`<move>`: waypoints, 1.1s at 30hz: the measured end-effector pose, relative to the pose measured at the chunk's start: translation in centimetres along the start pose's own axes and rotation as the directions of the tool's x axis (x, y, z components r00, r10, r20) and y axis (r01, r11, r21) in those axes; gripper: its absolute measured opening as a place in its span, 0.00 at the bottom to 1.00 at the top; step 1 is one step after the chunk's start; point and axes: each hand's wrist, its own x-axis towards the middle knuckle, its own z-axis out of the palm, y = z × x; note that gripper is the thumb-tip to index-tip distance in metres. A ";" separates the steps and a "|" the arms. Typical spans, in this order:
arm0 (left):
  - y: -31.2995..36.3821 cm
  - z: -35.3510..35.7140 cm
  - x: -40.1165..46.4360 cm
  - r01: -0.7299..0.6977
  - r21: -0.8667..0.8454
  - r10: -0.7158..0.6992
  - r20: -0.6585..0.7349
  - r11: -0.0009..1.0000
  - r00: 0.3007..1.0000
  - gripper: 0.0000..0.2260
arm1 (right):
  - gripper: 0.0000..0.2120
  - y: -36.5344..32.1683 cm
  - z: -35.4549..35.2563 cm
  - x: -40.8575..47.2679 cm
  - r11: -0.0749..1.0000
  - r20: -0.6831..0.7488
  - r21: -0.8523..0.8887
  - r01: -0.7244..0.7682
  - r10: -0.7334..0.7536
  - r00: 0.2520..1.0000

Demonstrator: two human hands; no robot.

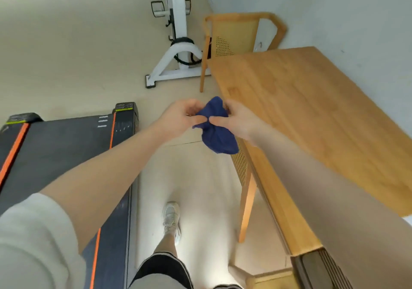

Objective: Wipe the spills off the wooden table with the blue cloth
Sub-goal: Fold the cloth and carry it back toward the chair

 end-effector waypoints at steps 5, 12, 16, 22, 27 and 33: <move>-0.7 -6.7 7.7 -0.057 0.118 0.064 -0.058 0.991 0.996 0.05 | 0.28 -3.6 -1.4 9.4 0.955 -0.047 -0.260 0.141 -0.158 0.986; -0.8 -18.7 20.1 -0.120 0.127 0.132 -0.090 0.985 0.987 0.12 | 0.19 -10.0 -2.7 25.6 0.878 -0.022 -0.386 0.284 -0.317 0.948; -1.2 -23.8 25.9 -0.147 0.123 0.162 -0.130 0.981 0.978 0.10 | 0.22 -13.2 -2.9 33.0 0.843 -0.044 -0.433 0.319 -0.372 0.927; -4.7 -29.2 36.3 -0.085 0.222 0.128 -0.184 0.971 0.974 0.07 | 0.22 -15.1 -4.5 45.2 0.692 0.043 -0.600 0.401 -0.473 0.880; -8.6 -32.4 49.3 -0.068 0.373 0.128 -0.140 0.926 0.982 0.04 | 0.11 -14.2 -7.6 59.4 0.515 0.092 -0.775 0.367 -0.483 0.871; -8.0 -38.1 66.5 -0.066 0.506 0.070 0.011 0.860 0.998 0.07 | 0.07 -16.9 -14.3 74.2 0.640 -0.001 -0.705 0.305 -0.431 0.902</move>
